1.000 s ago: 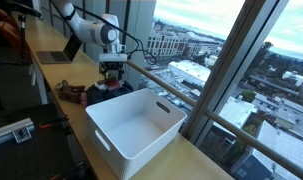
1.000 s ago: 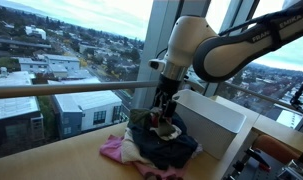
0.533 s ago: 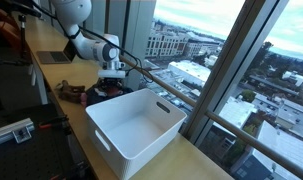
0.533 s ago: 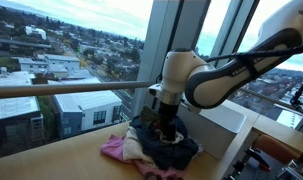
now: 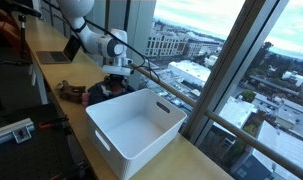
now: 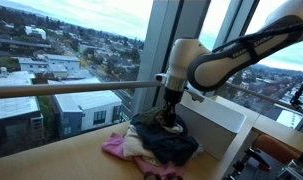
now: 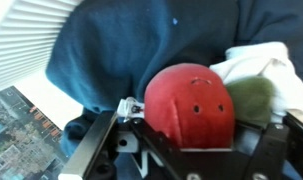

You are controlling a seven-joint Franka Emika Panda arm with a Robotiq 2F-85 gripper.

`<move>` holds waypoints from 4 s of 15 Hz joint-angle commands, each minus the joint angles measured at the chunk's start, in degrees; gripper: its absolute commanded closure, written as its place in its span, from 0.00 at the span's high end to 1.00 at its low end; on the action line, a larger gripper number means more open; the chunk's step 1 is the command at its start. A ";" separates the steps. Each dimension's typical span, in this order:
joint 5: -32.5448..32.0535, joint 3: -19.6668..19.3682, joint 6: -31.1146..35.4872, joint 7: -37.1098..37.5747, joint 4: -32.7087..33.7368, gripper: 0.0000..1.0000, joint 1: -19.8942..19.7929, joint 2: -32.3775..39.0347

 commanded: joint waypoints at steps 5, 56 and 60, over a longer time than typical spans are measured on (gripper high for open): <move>11.95 0.81 -1.86 -2.79 -4.12 0.00 -9.76 -17.88; -0.70 0.22 22.82 5.26 -18.65 1.00 2.09 -1.36; -3.98 -3.65 27.95 7.63 -20.43 0.75 4.92 4.37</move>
